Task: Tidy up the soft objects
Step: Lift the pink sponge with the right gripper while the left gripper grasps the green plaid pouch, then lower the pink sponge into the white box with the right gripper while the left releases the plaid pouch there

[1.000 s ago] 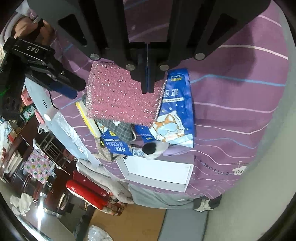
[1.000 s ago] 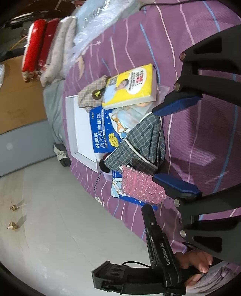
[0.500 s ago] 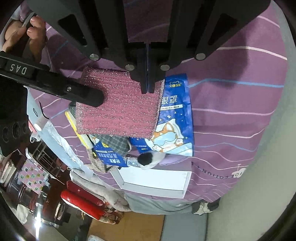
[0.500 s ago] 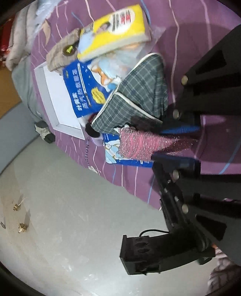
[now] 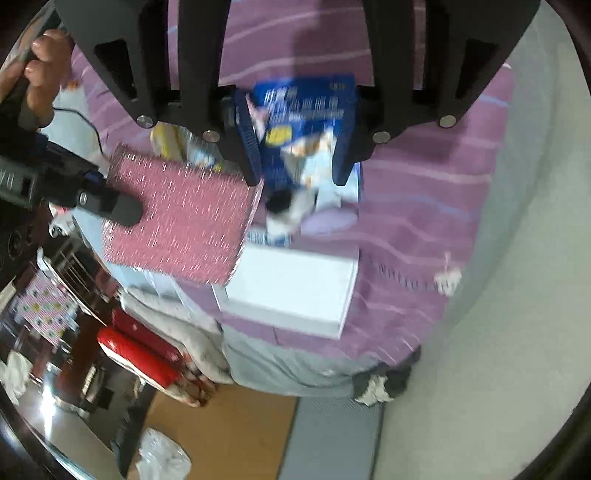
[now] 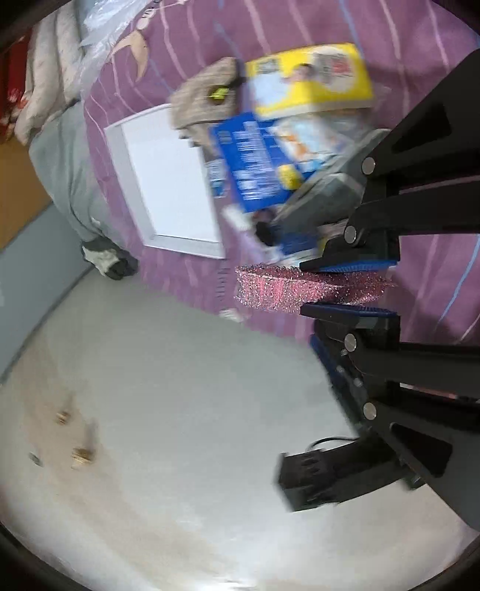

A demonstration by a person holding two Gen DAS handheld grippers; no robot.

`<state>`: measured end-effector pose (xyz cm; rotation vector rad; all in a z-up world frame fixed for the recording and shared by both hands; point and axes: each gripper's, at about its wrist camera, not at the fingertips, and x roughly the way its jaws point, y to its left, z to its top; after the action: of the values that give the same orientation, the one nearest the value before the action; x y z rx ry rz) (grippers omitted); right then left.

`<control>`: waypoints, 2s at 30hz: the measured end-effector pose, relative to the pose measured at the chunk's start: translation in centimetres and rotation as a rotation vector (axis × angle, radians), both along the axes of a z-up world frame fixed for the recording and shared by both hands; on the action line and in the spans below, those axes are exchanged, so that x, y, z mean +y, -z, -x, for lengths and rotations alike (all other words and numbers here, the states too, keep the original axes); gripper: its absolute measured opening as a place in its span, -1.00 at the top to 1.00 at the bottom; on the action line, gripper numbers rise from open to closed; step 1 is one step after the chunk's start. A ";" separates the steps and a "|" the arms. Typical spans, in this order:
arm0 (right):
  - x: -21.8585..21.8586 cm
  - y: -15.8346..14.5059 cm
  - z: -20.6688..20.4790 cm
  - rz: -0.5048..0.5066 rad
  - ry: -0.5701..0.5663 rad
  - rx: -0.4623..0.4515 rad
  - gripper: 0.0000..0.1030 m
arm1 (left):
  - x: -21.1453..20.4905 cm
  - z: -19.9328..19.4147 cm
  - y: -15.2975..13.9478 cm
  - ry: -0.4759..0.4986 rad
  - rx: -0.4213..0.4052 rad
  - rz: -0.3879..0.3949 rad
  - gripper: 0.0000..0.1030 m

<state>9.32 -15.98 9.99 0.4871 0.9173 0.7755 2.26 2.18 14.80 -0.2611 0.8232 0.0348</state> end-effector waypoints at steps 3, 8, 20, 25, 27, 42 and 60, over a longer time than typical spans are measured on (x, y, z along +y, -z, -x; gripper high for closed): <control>0.8 -2.6 -2.6 0.085 0.045 0.006 0.73 | 0.1 -2.2 -1.9 -0.048 0.014 0.029 0.16; 2.7 -2.3 -6.8 0.103 0.113 0.112 0.73 | -0.1 -7.0 -2.4 -0.066 0.136 0.150 0.02; 0.0 2.2 -1.8 0.156 0.234 0.096 0.73 | -2.0 -4.8 5.3 -0.092 0.420 0.405 0.01; -1.8 0.8 -1.7 0.149 0.300 0.035 0.73 | -2.9 -5.0 6.2 -0.112 0.447 0.419 -0.14; -2.5 0.5 -1.5 0.141 0.310 0.026 0.73 | -3.1 -5.2 7.1 -0.107 0.476 0.433 -0.15; -4.9 1.2 -2.3 0.133 0.351 0.066 0.73 | -5.7 -6.0 9.9 -0.116 0.597 0.407 -0.14; -5.4 -3.9 -3.1 0.128 0.320 0.046 0.72 | -3.3 -3.8 -1.2 -0.063 0.441 0.349 -0.05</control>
<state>12.43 -21.41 13.91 0.5250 0.8981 0.4136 6.09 -1.10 15.97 -0.6235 1.2603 0.0069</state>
